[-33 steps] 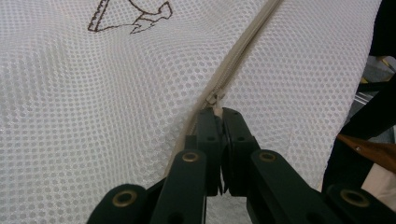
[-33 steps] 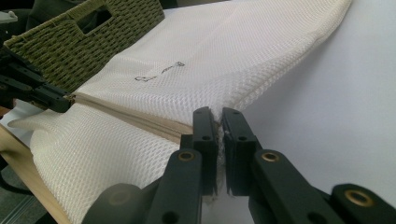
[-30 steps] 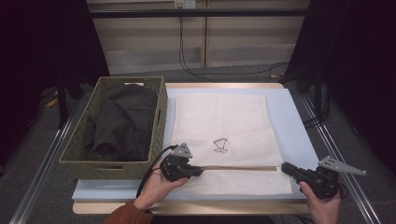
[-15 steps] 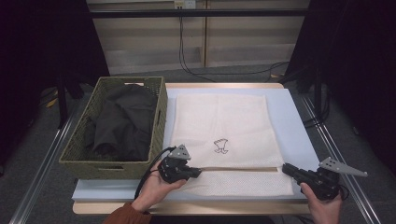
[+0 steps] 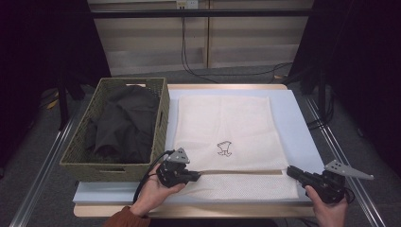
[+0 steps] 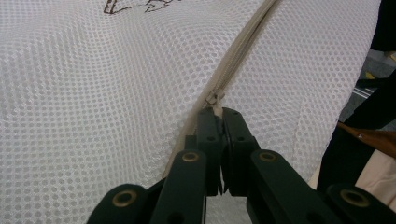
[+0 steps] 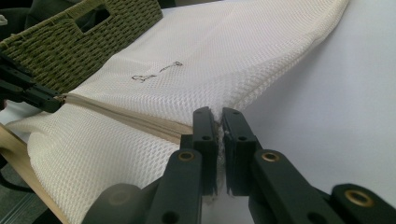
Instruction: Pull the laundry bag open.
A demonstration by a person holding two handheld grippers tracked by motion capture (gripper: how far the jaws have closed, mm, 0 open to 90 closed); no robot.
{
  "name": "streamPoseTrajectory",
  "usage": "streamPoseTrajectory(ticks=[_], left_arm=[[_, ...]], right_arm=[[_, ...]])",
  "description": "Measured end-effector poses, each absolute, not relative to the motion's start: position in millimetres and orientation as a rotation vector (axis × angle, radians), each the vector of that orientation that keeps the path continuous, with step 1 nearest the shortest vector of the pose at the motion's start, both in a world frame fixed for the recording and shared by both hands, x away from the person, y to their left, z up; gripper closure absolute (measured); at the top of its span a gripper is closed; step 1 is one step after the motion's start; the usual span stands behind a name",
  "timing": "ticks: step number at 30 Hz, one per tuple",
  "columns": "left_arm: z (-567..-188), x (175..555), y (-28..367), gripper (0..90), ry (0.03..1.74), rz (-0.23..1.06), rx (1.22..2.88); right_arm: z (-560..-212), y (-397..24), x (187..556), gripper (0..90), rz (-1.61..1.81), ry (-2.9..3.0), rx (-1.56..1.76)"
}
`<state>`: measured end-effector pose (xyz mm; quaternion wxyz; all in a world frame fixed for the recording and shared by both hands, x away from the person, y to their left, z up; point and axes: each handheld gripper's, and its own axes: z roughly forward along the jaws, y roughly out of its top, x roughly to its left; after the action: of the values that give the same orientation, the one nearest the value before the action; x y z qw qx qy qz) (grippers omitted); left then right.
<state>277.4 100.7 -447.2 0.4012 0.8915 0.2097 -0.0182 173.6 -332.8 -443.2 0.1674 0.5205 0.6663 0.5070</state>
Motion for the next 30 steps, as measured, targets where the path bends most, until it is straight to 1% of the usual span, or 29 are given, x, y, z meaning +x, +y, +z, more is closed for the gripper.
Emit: streamPoseTrajectory(ticks=[30], left_arm=[[-445.8,263.0,122.0,87.3,0.574,-0.007,2.269]], right_arm=[[-443.0,-334.1,165.7,85.4,1.439,1.881,1.489]])
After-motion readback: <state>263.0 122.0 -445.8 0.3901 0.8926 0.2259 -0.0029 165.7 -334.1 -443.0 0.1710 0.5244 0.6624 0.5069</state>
